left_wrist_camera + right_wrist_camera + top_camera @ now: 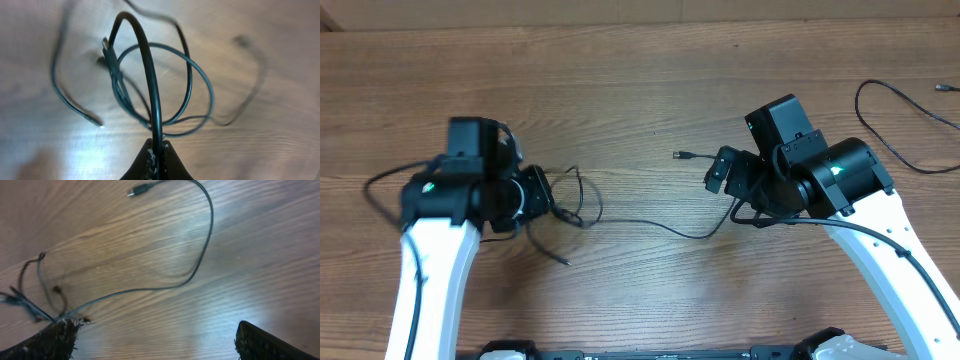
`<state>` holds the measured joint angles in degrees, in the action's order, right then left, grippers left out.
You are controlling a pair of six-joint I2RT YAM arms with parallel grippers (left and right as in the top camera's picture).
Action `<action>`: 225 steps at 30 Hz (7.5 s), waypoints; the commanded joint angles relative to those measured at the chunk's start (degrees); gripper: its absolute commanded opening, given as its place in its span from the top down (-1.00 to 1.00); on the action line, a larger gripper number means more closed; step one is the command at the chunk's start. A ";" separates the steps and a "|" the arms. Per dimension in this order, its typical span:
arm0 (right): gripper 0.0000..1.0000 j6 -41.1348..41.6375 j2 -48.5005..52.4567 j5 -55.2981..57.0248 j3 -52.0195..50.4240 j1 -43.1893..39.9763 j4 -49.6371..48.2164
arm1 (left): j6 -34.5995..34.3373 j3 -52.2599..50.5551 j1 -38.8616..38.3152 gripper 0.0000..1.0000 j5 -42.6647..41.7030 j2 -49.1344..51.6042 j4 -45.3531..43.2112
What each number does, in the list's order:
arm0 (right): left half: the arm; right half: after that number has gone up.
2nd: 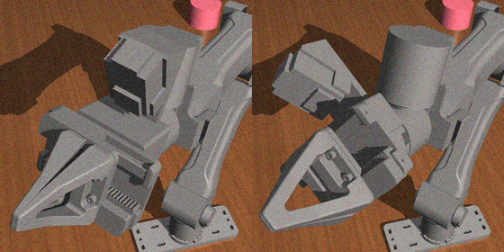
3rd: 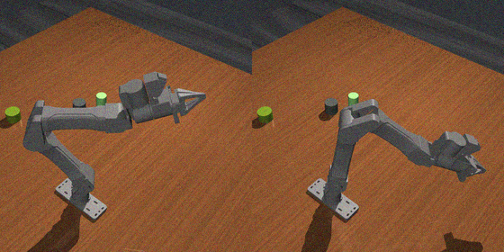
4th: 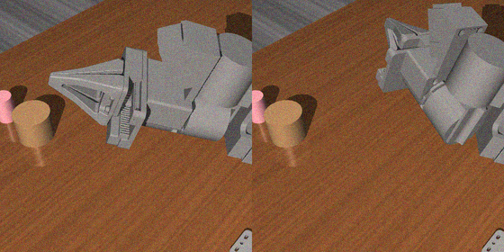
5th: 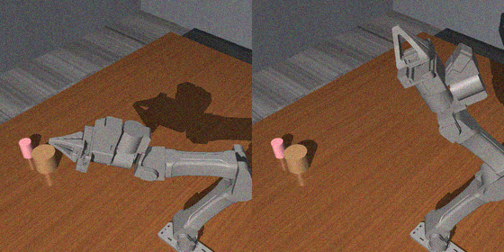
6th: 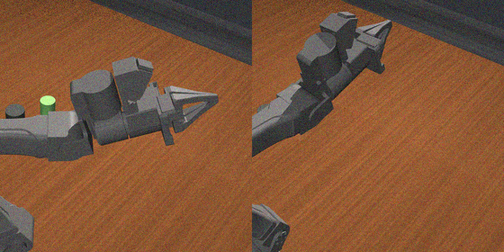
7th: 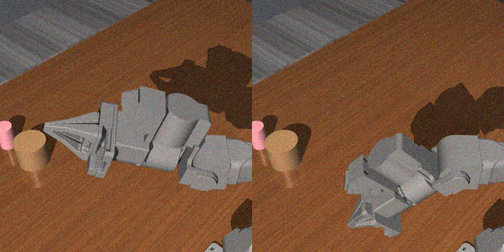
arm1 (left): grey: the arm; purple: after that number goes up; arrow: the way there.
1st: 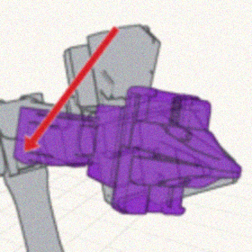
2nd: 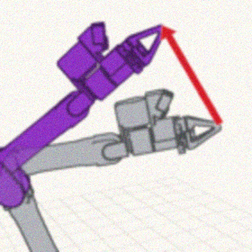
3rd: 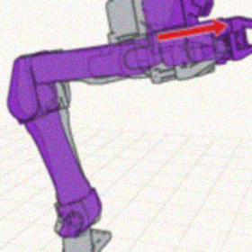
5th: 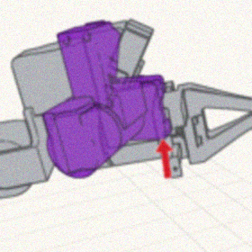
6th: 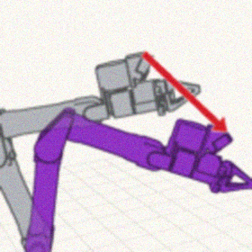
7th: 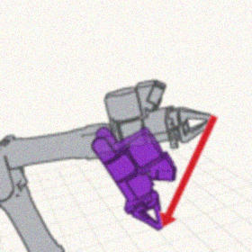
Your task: Untangle cables
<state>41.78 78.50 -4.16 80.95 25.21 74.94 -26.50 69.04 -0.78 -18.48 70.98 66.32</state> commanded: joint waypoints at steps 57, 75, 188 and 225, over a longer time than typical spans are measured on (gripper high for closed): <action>0.92 -6.86 21.29 6.10 -0.13 16.96 -20.44 | 4.66 17.11 -0.33 0.91 -12.41 -21.73 -15.82; 0.92 1.33 18.80 12.39 -0.13 13.27 0.68 | 3.28 18.12 -0.33 0.92 -4.90 -21.49 -6.86; 0.08 70.23 7.78 -13.31 -28.15 23.61 -68.26 | -17.42 18.03 -6.38 0.92 -18.14 -9.60 -4.74; 0.75 57.42 15.85 -3.10 -28.15 21.70 -56.19 | -16.65 18.62 -2.14 0.92 -16.90 -10.51 -5.68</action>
<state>103.77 94.67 -9.63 52.71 50.61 15.81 -46.06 86.30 -5.32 -35.40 61.95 61.08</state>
